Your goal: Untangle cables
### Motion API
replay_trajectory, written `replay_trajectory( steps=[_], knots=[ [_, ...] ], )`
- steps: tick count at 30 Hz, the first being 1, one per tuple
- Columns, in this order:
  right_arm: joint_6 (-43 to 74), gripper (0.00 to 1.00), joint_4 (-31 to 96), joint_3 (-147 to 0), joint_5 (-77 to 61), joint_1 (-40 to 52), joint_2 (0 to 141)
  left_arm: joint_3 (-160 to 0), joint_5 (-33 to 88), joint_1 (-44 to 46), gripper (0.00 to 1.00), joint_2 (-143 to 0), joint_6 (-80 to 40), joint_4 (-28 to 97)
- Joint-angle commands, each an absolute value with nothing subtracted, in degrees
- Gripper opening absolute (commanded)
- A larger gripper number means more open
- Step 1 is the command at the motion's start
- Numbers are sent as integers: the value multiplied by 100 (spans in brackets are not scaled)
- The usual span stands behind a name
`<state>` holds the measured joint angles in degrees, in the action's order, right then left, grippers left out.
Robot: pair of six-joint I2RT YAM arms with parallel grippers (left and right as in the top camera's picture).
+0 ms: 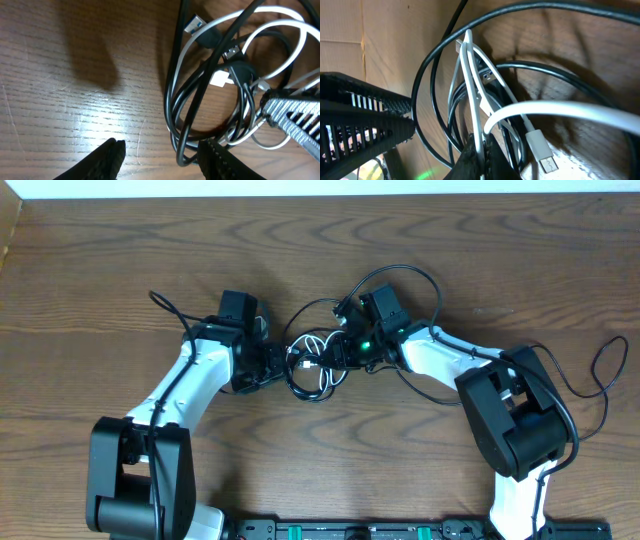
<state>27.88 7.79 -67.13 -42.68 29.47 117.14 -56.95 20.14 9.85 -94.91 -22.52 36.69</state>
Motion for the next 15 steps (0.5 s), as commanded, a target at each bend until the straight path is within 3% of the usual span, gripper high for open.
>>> replay_trajectory(
  steps=[1, 15],
  knots=[
    [2692, 2, 825, -6777, -4191, 3050, 11572, -5747, 1678, 1085, 53, -9435, -2349, 3640],
    [2692, 1, 880, -6777, -3865, 3304, 11572, -5443, 1083, 1358, 53, -9435, -2613, 3330]
  ],
)
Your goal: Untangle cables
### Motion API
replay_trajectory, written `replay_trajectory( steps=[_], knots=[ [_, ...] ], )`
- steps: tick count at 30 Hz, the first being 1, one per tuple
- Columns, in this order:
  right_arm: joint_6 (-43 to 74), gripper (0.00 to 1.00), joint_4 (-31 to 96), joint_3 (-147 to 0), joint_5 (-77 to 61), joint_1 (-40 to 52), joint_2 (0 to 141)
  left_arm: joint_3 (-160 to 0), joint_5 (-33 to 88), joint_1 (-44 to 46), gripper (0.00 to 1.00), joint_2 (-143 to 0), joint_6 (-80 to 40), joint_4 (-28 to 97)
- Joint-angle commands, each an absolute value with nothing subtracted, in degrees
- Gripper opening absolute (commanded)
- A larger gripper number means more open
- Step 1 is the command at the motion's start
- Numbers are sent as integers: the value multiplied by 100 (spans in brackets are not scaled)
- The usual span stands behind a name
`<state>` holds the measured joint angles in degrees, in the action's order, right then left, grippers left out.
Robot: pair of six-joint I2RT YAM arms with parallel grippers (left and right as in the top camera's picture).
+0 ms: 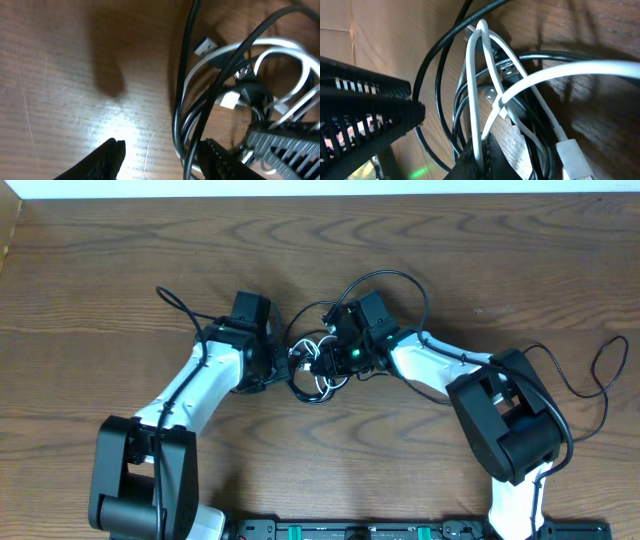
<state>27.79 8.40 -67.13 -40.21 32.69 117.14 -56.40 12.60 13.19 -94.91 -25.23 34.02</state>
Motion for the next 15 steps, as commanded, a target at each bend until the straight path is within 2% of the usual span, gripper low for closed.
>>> replay_trajectory(
  steps=[1, 8, 9, 11, 15],
  knots=[
    [2689, 1, 880, -6777, -3865, 3306, 11572, -5389, 1085, 1358, 53, -9435, -2672, 3282],
    [2692, 1, 961, -6777, -3846, 3308, 11572, -5177, 1085, 1358, 53, -9435, -2818, 2939],
    [2689, 1, 1007, -6777, -3841, 3308, 11572, -5177, 1087, 1358, 55, -9435, -2818, 2936],
    [2692, 1, 1138, -6777, -3774, 3308, 11572, -5175, 1087, 1358, 69, -9435, -2818, 2941],
    [2694, 1, 1275, -6777, -3634, 3306, 11572, -5153, 1083, 1374, 70, -9435, -2818, 2897]
  ],
)
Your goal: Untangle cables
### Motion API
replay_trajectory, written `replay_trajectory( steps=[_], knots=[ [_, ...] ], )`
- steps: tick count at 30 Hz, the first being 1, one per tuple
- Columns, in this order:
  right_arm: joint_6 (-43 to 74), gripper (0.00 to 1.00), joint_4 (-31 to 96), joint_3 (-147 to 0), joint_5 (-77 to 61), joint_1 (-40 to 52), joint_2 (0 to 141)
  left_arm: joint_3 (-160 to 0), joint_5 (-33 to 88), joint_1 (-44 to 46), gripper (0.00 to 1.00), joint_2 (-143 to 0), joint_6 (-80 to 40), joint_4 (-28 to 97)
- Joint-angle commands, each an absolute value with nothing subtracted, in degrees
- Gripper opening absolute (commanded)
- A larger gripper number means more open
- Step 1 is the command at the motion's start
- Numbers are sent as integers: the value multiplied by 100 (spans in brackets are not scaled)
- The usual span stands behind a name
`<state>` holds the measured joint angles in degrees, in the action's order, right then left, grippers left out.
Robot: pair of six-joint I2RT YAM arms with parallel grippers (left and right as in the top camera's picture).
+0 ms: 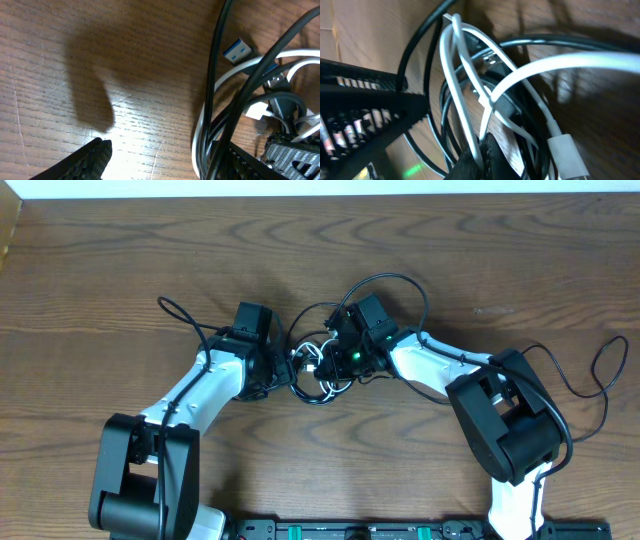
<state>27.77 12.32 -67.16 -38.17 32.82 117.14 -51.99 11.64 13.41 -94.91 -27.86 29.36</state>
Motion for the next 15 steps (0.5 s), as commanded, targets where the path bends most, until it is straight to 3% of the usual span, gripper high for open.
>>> replay_trajectory(
  steps=[1, 15],
  knots=[
    [2694, 3, 1269, -6777, -3634, 3306, 11572, -5153, 1083, 1374, 70, -9435, -2818, 2867],
    [2689, 3, 1243, -6777, -3651, 3304, 11572, -5074, 1083, 1376, 69, -9435, -2818, 2668]
  ],
)
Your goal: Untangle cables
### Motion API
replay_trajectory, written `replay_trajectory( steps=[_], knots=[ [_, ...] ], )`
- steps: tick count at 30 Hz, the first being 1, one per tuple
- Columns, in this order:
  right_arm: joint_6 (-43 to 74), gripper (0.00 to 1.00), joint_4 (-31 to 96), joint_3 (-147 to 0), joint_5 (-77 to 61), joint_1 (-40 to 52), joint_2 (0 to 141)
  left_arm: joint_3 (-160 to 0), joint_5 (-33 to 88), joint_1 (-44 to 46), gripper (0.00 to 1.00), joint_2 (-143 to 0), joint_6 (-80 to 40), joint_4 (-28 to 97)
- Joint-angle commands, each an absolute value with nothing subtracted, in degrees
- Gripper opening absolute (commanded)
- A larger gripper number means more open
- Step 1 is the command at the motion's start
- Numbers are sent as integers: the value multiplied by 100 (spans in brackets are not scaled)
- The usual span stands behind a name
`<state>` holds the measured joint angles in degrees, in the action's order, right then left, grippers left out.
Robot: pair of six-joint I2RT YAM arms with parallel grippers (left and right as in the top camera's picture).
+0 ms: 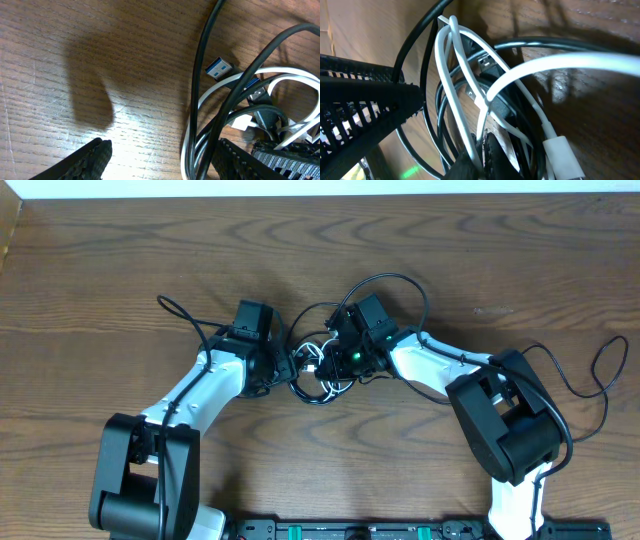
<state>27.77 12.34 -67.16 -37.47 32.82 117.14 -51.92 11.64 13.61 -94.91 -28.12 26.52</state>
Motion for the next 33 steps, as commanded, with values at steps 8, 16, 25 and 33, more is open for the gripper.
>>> replay_trajectory(
  steps=[8, 16, 25, 33],
  knots=[
    [2692, 1, 1240, -6777, -3658, 3304, 11572, -5072, 1157, 1398, 69, -9435, -2818, 2694],
    [2696, 1, 1184, -6777, -3774, 3295, 11572, -5072, 1282, 1619, 69, -9454, -2818, 2709],
    [2869, 1, 154, -6777, -5266, 3173, 11572, -5085, 1133, 1675, 43, -9793, -2836, 2644],
    [3649, 1, -864, -6777, -6276, 2917, 11570, -5124, 1114, 1437, 8, -9793, -2377, 2644]
  ],
)
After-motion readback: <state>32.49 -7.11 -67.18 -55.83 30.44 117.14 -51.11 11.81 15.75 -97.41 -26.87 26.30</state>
